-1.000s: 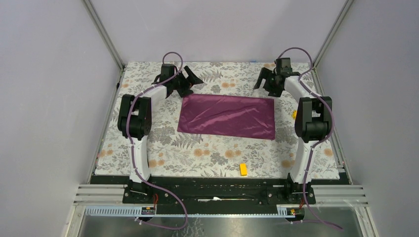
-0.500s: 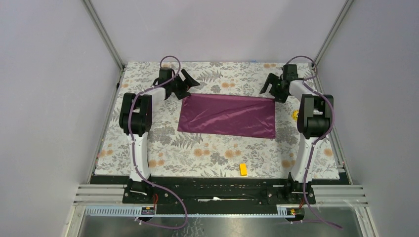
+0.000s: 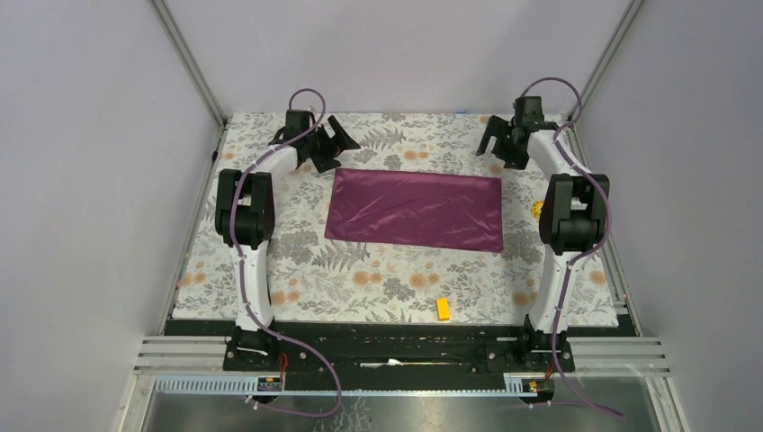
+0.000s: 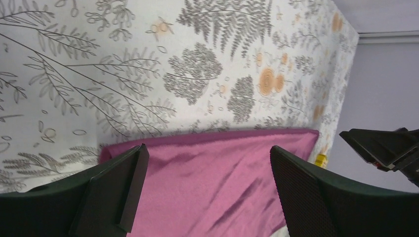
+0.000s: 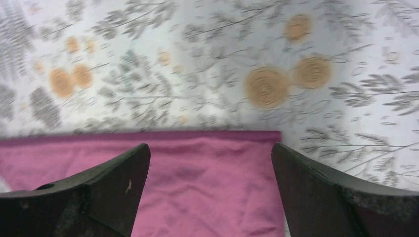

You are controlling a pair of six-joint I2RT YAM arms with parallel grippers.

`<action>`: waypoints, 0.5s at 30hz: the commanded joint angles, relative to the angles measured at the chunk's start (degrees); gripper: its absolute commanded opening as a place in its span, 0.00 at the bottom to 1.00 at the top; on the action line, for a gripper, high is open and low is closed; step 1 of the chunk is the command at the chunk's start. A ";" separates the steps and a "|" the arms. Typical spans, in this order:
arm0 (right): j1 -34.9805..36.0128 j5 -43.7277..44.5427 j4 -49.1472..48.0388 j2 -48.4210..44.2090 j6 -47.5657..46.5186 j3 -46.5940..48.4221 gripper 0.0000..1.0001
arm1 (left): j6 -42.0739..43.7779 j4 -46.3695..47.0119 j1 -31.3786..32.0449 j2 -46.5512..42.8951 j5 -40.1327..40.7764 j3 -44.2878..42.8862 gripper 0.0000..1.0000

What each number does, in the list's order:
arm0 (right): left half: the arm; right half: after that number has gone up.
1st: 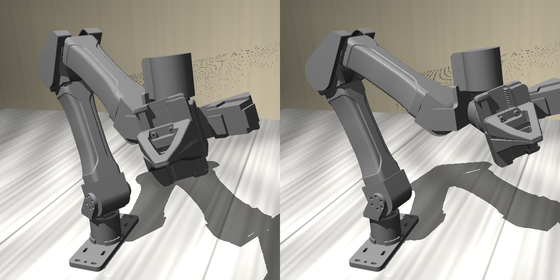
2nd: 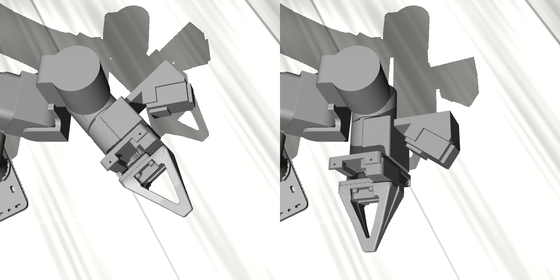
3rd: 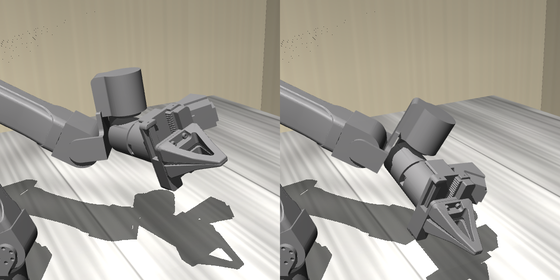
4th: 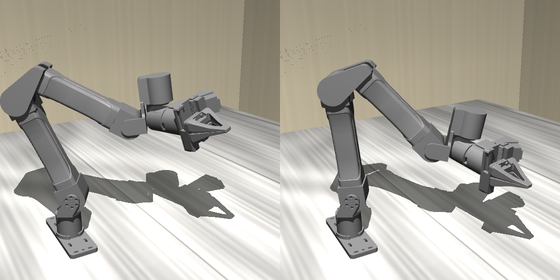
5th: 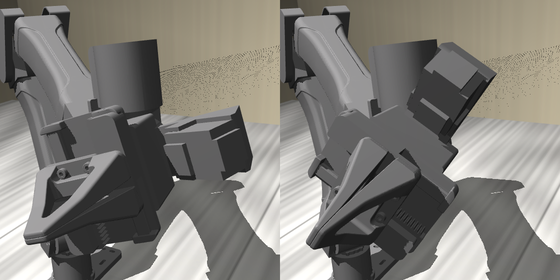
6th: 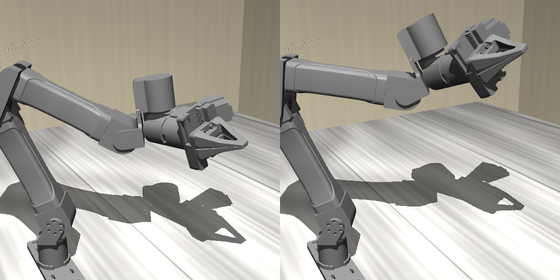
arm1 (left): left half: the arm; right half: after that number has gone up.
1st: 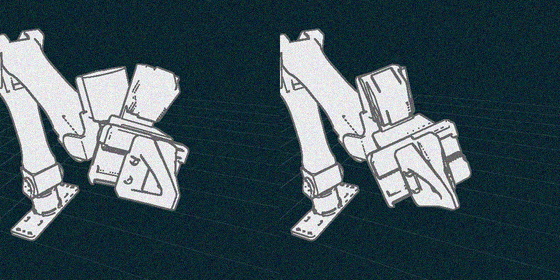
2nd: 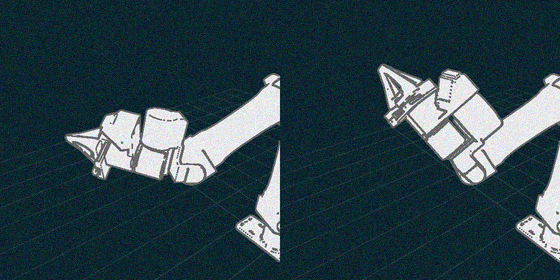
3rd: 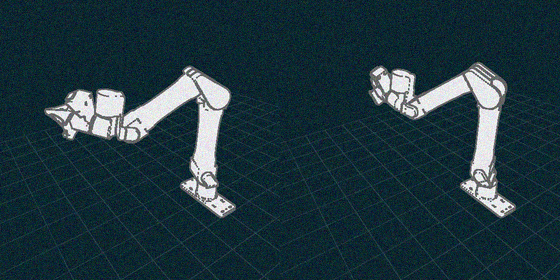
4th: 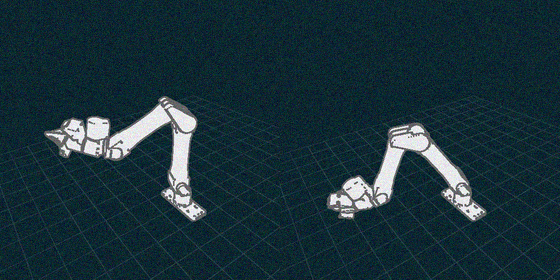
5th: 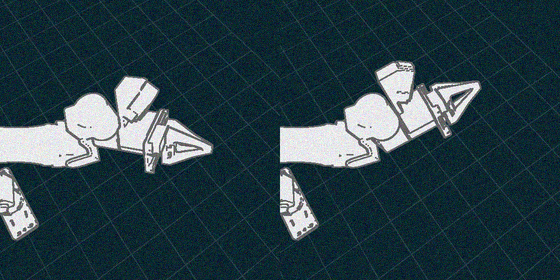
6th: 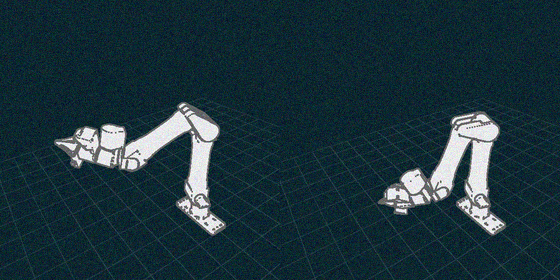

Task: Fold the napkin into a case and place the utensils inside
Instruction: Smooth out the rectangle-folded napkin at the center of the board.

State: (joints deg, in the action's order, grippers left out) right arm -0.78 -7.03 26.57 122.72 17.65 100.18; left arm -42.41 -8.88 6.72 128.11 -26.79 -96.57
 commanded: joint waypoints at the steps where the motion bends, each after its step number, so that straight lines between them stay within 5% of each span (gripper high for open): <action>1: 3.78 -8.59 1.47 -5.57 2.62 0.44 1.00 | -2.80 3.98 -0.22 -7.65 -4.79 1.42 0.99; 7: 5.77 -23.67 -14.33 -9.61 12.59 -13.17 1.00 | -7.81 12.94 0.12 -7.15 -7.81 8.66 0.99; 15: 4.49 -22.69 -12.07 -10.15 8.45 -17.93 1.00 | -0.83 9.01 -0.04 -3.71 -3.03 9.28 0.99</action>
State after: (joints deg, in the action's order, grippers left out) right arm 5.10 -28.05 15.92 115.26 27.05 83.70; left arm -47.20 -0.71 6.90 123.33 -31.88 -86.61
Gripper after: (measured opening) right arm 0.994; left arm 0.987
